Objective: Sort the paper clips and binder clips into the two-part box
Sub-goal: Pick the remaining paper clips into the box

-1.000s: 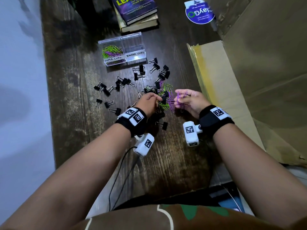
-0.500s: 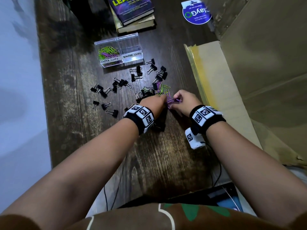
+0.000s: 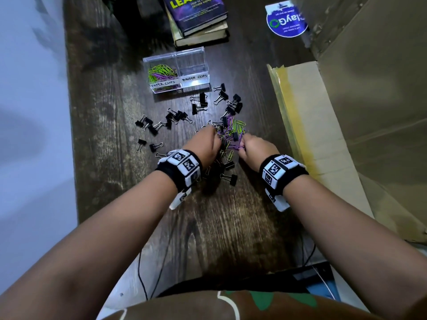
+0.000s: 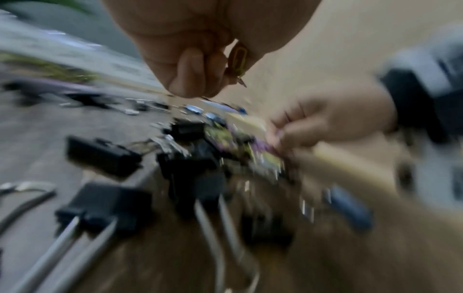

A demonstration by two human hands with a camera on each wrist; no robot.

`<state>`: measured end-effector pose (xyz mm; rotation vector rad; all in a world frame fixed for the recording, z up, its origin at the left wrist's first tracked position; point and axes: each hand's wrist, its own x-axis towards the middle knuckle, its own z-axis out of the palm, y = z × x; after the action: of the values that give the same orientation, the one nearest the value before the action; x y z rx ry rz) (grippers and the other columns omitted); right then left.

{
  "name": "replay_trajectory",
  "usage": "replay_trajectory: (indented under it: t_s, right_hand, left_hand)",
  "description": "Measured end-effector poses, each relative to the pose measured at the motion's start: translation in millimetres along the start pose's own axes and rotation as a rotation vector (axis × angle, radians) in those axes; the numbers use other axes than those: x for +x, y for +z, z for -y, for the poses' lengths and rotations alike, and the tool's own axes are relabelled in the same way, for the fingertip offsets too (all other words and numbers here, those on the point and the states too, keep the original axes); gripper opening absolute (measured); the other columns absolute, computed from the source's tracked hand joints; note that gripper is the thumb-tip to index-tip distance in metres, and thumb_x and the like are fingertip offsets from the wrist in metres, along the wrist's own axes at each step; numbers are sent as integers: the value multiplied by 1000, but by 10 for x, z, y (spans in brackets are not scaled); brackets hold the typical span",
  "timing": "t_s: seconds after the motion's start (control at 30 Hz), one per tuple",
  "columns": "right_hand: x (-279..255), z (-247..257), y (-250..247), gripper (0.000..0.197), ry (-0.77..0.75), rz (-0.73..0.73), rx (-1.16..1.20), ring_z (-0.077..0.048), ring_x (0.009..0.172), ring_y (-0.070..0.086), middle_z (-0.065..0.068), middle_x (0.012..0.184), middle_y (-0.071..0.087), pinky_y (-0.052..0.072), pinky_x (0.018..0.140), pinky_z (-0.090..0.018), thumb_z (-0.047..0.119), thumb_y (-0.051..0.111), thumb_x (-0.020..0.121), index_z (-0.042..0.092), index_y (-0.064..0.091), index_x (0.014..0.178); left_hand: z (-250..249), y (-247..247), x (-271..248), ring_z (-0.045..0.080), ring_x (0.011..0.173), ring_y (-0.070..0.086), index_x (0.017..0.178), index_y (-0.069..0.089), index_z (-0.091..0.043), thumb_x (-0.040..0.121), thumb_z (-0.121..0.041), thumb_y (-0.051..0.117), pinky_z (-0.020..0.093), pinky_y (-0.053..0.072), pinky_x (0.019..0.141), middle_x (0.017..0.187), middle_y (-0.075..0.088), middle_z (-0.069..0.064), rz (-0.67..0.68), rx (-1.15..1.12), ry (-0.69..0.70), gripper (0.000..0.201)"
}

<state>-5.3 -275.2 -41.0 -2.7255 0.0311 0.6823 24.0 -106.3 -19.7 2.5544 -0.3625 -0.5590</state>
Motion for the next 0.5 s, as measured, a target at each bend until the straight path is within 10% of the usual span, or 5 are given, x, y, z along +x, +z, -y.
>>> replay_trajectory:
  t_s: [0.3, 0.5]
  right_hand:
    - [95, 119, -178, 8, 56, -35, 376, -26, 84, 57, -11, 91, 62, 38, 71, -28, 18, 48, 93, 16, 52, 86]
    - [377, 484, -648, 18, -17, -26, 532, -10, 64, 52, -1, 93, 65, 42, 57, -23, 13, 46, 97, 17, 64, 101]
  left_hand:
    - [502, -680, 323, 27, 81, 60, 95, 54, -7, 96, -22, 44, 38, 51, 76, 89, 64, 10, -285, -259, -260, 18]
    - [695, -1259, 774, 32, 95, 58, 101, 58, -4, 96, -20, 43, 38, 45, 80, 99, 63, 17, -395, -34, -294, 22]
